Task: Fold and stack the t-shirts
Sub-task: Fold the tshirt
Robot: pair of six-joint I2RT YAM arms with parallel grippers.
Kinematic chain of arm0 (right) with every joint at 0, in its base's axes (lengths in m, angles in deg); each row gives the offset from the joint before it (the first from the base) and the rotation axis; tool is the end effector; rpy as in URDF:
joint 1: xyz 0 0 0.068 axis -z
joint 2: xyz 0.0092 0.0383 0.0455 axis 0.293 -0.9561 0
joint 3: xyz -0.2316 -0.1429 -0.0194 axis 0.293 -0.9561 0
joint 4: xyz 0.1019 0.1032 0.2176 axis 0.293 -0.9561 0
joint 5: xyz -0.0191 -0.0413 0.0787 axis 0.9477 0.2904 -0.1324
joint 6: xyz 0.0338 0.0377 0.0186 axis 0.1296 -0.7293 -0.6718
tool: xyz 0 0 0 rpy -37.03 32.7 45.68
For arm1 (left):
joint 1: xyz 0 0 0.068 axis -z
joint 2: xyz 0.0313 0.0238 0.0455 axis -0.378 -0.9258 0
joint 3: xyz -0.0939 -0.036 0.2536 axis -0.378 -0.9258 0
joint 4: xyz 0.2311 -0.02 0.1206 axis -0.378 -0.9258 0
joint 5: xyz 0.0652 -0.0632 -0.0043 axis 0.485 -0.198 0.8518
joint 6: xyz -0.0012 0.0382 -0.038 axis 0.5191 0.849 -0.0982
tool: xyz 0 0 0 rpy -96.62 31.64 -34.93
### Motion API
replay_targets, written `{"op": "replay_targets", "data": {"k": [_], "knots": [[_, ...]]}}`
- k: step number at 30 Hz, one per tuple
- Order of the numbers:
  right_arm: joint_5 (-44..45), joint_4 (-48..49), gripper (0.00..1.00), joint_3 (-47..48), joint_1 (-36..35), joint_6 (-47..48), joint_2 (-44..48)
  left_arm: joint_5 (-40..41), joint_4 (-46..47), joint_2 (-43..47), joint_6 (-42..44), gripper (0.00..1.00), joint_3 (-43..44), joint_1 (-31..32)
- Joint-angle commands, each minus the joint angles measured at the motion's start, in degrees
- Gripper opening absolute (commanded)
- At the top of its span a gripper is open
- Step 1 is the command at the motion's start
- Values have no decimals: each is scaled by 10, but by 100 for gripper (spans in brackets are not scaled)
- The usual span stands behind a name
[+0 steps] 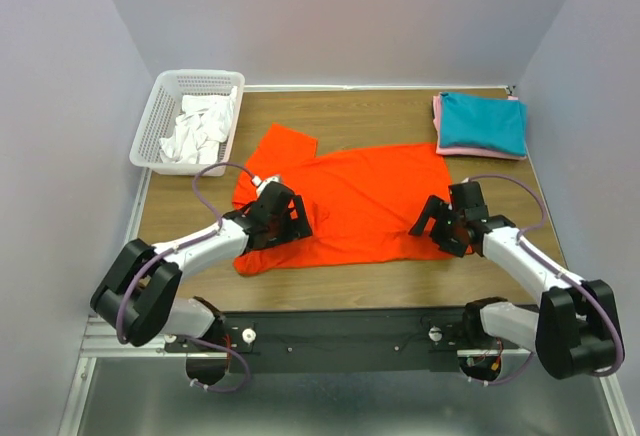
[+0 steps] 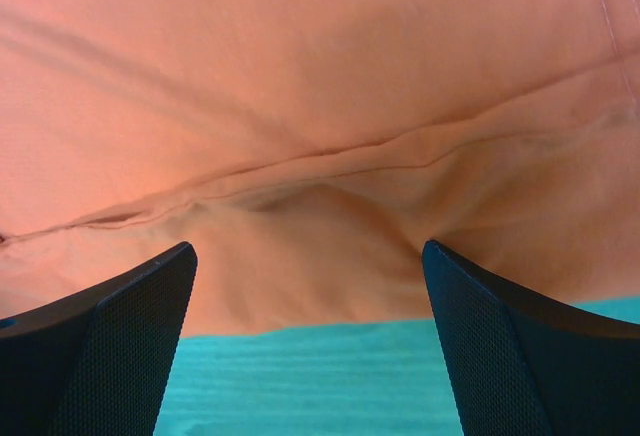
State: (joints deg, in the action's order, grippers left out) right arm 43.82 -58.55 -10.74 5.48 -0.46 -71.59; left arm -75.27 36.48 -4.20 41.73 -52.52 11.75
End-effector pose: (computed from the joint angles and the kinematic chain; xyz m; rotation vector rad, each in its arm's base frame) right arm 0.2037 0.0439 0.1663 0.5587 2.5796 0.3798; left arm 0.2132 -0.1406 0.1667 -0.3323 2.5255 -0.5096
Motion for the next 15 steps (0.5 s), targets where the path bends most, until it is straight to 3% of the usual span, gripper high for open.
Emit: {"op": "replay_targets", "data": {"k": [1,5,10,15], "knots": [[3,-77,100,-24,1,-27,34,22,-182,22,-89,98,-3,30],[29,-87,100,-13,1,-32,72,57,-241,76,-118,98,1,38],[77,-110,100,42,0,-26,95,136,-296,81,-121,98,56,31],[127,-107,100,106,0,-23,43,164,-238,35,-66,98,124,3]]}}
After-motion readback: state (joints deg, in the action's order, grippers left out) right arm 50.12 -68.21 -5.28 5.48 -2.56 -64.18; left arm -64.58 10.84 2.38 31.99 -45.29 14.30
